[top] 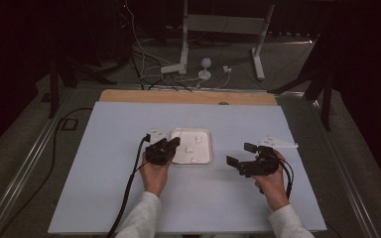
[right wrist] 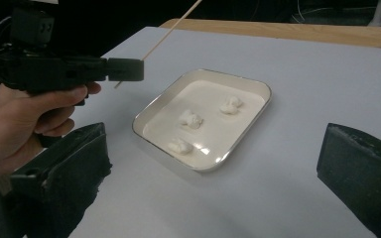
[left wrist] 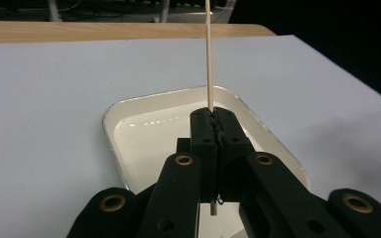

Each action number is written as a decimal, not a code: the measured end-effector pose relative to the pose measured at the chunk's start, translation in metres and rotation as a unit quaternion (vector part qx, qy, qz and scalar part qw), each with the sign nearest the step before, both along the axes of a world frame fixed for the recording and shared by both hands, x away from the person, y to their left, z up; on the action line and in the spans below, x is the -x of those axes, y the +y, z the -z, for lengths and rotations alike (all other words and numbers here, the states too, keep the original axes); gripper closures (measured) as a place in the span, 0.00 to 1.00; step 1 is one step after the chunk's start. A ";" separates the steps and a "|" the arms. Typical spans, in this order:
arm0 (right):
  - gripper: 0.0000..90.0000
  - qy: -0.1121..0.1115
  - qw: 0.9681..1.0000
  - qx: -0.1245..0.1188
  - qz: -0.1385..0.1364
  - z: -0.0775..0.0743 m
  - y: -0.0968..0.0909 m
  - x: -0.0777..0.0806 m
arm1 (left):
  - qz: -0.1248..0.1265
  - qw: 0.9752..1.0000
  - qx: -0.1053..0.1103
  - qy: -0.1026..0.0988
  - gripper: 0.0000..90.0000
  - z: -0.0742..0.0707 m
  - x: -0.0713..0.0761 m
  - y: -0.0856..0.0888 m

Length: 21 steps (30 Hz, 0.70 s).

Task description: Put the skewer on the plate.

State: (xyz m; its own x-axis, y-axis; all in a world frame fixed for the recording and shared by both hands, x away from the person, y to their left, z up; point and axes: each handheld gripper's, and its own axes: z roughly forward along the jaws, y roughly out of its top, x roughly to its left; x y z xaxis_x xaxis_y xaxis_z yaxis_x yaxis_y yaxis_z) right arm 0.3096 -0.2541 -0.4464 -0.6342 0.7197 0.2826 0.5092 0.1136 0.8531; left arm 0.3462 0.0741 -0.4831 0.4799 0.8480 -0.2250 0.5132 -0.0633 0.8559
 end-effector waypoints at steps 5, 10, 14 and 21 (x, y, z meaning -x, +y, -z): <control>0.00 0.012 1.000 -0.014 0.002 0.002 -0.005 0.003 | -0.016 1.000 -0.011 0.004 0.99 0.006 -0.001 -0.006; 0.00 0.012 1.000 -0.019 0.005 0.004 -0.010 0.005 | -0.015 1.000 -0.015 0.015 0.99 0.013 -0.001 -0.010; 0.00 0.016 1.000 -0.023 0.003 0.004 -0.011 0.007 | -0.011 1.000 -0.006 0.027 1.00 0.018 -0.001 -0.012; 0.00 0.011 1.000 -0.029 0.007 0.002 -0.015 0.011 | -0.021 0.999 -0.011 0.042 1.00 0.025 0.000 -0.014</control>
